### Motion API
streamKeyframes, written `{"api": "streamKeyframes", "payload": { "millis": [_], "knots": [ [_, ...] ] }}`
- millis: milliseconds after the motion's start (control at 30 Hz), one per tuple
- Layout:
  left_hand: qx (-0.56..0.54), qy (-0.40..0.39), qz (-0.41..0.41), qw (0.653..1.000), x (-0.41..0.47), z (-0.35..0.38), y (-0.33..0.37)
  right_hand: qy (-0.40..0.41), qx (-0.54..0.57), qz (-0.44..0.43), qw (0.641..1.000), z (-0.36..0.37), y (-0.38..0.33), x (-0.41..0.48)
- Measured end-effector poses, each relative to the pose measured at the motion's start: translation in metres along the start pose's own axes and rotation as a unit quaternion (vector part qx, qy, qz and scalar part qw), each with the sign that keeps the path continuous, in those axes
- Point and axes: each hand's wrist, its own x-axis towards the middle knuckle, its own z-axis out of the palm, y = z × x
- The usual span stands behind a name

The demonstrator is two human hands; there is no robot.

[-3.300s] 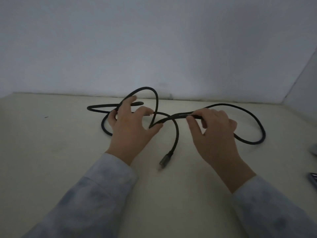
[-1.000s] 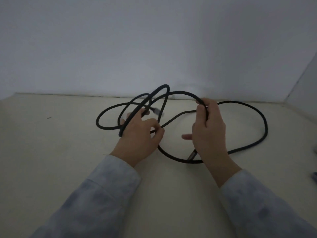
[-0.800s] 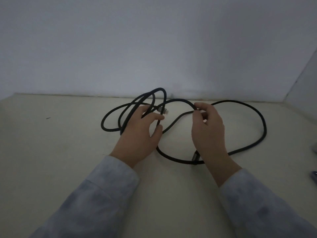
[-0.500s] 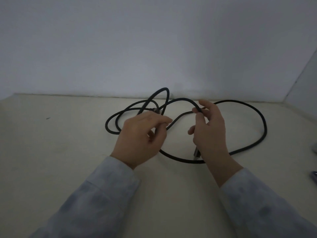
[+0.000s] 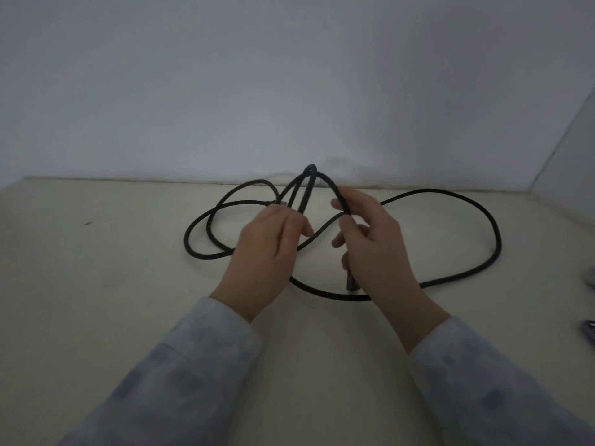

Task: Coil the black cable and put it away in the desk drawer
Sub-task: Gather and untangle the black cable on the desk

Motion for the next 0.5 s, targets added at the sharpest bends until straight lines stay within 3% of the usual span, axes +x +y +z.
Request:
{"api": "streamKeyframes", "payload": {
  "millis": [67,200,300,500],
  "knots": [
    [-0.008,-0.041,0.037,0.998,-0.001,0.004,0.001,-0.025,0.009,0.026,0.999,0.002,-0.003,0.0],
    [0.025,-0.135,0.087,0.987,-0.003,0.006,-0.004,-0.058,0.138,0.175,0.973,0.004,-0.015,0.004],
    [0.036,-0.154,0.086,0.984,-0.004,0.005,-0.003,-0.054,0.152,0.13,0.978,0.005,-0.015,0.0],
    [-0.073,-0.139,-0.135,0.978,-0.003,0.006,0.009,-0.061,0.141,0.062,0.986,0.002,-0.01,-0.002]
  ]
}}
